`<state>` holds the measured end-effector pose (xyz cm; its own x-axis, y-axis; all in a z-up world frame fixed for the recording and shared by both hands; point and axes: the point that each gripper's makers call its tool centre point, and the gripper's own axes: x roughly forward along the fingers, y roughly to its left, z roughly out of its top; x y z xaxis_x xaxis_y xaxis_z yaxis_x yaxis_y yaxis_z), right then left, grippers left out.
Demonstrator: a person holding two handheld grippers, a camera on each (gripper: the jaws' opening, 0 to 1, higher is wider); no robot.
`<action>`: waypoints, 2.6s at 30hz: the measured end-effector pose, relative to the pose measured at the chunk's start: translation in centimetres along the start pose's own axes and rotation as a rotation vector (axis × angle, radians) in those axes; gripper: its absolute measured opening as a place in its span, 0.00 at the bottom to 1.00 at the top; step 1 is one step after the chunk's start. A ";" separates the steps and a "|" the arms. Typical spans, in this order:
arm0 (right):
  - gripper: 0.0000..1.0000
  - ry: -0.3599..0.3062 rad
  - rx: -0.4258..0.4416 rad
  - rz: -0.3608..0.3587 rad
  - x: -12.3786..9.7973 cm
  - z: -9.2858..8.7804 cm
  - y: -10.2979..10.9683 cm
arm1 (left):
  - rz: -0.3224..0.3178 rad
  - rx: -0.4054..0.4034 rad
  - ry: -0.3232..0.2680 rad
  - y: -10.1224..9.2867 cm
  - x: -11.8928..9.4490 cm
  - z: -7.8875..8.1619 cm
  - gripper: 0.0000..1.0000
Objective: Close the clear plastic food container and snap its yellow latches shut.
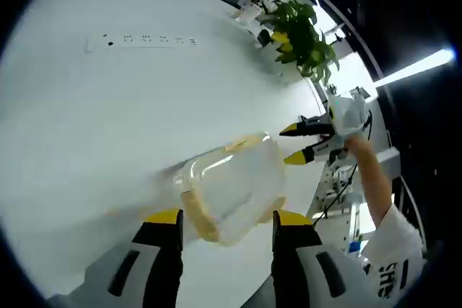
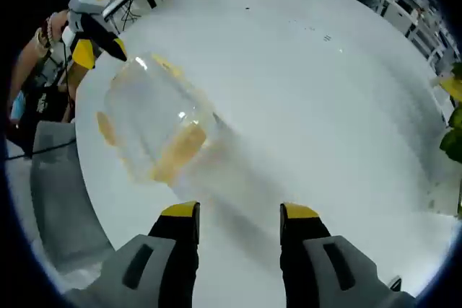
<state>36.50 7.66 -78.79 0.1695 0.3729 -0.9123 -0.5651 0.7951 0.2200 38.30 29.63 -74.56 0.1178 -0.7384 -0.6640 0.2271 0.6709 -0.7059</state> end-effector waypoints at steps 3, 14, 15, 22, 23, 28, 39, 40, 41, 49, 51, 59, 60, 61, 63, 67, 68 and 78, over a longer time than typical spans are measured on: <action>0.43 -0.109 0.177 0.137 -0.6 2.2 2.6 | 0.014 -0.112 -0.021 0.5 0.6 -0.3 0.34; 0.30 -0.097 0.282 0.241 0.8 3.7 6.1 | 0.103 -0.065 0.018 1.2 1.9 -1.5 0.28; 0.27 -0.090 0.278 0.236 1.1 3.8 6.2 | 0.119 -0.064 0.016 1.4 2.0 -1.5 0.26; 0.28 -0.075 0.300 0.212 2.1 4.1 6.1 | 0.190 0.012 0.060 2.5 2.2 -2.2 0.20; 0.27 -0.070 0.300 0.211 2.0 4.1 6.1 | 0.172 0.013 0.050 2.2 2.2 -2.0 0.20; 0.26 -0.065 0.300 0.206 2.0 4.0 6.2 | 0.182 0.011 0.060 2.4 2.1 -2.1 0.19; 0.24 -0.056 0.316 0.203 2.2 4.3 5.6 | 0.176 -0.023 0.074 2.6 2.2 -1.9 0.16; 0.24 -0.056 0.316 0.204 2.2 4.4 5.5 | 0.174 -0.025 0.072 2.6 2.3 -1.9 0.15; 0.24 -0.057 0.318 0.204 2.2 4.4 5.5 | 0.171 -0.030 0.072 2.6 2.3 -1.9 0.15; 0.23 -0.062 0.334 0.214 2.4 4.7 5.2 | 0.166 -0.040 0.086 2.5 2.3 -2.0 0.13; 0.23 -0.063 0.338 0.207 2.4 4.7 5.2 | 0.170 -0.036 0.092 2.7 3.1 -2.0 0.13; 0.21 -0.059 0.359 0.201 2.5 4.7 5.0 | 0.174 -0.041 0.083 2.0 4.2 -2.4 0.14; 0.20 -0.056 0.386 0.232 2.7 4.7 5.4 | 0.169 -0.047 0.076 1.9 4.4 -2.4 0.14; 0.20 -0.052 0.468 0.235 3.1 4.3 5.2 | 0.167 -0.068 0.068 1.9 4.5 -2.5 0.14; 0.20 -0.069 0.435 0.232 3.2 4.2 5.5 | 0.166 -0.050 0.070 1.7 4.5 -2.6 0.15; 0.21 -0.069 0.414 0.221 3.4 4.5 5.8 | 0.171 -0.031 0.069 1.6 4.2 -2.7 0.15; 0.22 -0.068 0.405 0.221 3.5 4.6 5.8 | 0.170 -0.011 0.068 1.5 4.2 -2.7 0.16; 0.23 -0.158 0.372 0.225 3.1 5.3 5.6 | 0.165 0.326 -0.164 1.4 2.4 -0.7 0.21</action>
<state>38.14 15.80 -78.52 0.2130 0.6010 -0.7704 -0.2785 0.7931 0.5417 38.24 28.87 -77.27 0.3251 -0.6409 -0.6954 0.4840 0.7445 -0.4599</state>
